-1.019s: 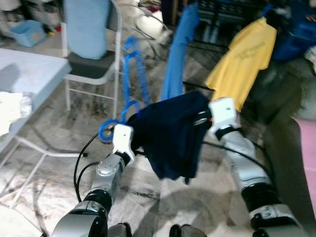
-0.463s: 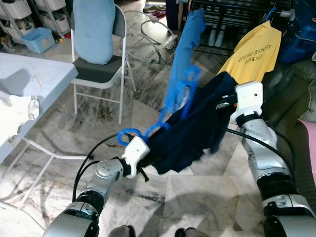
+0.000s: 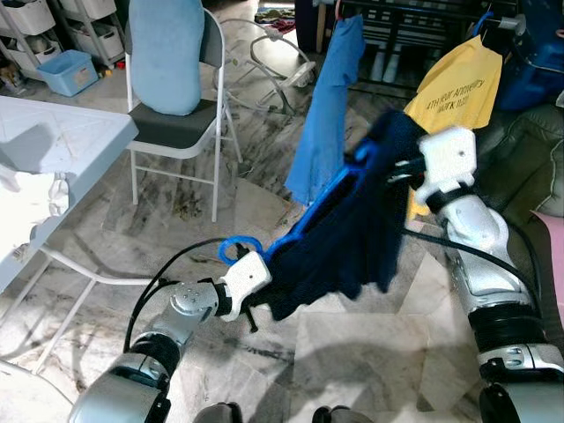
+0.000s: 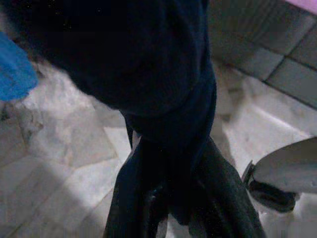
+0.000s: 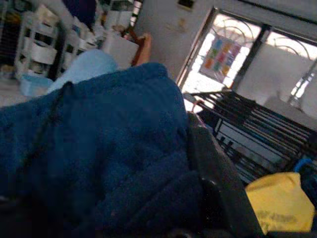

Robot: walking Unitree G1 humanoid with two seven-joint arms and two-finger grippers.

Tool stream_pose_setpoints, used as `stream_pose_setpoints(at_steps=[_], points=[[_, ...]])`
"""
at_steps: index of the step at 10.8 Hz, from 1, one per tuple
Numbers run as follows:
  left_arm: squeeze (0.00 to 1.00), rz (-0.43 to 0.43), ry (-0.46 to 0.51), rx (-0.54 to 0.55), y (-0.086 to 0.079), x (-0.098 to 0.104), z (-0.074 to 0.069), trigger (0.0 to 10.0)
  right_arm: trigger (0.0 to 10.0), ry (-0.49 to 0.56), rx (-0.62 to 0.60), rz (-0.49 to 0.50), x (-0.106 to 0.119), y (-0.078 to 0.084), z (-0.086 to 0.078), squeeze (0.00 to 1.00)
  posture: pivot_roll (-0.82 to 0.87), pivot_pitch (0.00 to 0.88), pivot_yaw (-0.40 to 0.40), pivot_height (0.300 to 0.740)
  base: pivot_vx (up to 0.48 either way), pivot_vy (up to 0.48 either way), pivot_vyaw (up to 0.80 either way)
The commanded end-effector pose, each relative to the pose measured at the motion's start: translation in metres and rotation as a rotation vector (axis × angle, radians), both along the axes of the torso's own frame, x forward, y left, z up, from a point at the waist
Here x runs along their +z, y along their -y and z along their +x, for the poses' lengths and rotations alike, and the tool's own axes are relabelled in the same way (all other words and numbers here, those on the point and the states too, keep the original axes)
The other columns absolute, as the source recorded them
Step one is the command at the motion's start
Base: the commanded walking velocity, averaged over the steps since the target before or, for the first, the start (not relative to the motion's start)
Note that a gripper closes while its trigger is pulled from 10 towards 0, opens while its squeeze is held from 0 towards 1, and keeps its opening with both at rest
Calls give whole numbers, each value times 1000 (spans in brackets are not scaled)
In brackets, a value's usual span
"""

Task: Hang hanger

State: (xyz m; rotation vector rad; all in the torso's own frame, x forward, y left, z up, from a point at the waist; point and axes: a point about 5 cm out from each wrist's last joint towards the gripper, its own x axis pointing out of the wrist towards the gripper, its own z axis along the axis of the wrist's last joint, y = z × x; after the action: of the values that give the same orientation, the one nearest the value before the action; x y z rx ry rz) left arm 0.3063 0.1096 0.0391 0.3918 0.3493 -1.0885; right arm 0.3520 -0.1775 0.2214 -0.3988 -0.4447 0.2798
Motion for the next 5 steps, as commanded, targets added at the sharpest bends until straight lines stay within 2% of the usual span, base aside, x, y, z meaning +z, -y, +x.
stream_pose_setpoints(at_steps=[1, 2, 5], points=[[0, 157, -161, -22, -20, -33, -24, 10000, 10000, 194, 8, 38, 50, 4, -7, 0, -151, 112, 50, 740, 0, 0, 0], [0, 151, -197, 19, -21, -33, -22, 10000, 10000, 208, 35, 20, 53, -1, -11, 0, -155, 115, 53, 740, 0, 0, 0], [0, 287, -258, 3, -29, -40, -24, 10000, 10000, 190, 49, -59, 47, -5, -19, 0, -182, 132, 70, 740, 0, 0, 0]])
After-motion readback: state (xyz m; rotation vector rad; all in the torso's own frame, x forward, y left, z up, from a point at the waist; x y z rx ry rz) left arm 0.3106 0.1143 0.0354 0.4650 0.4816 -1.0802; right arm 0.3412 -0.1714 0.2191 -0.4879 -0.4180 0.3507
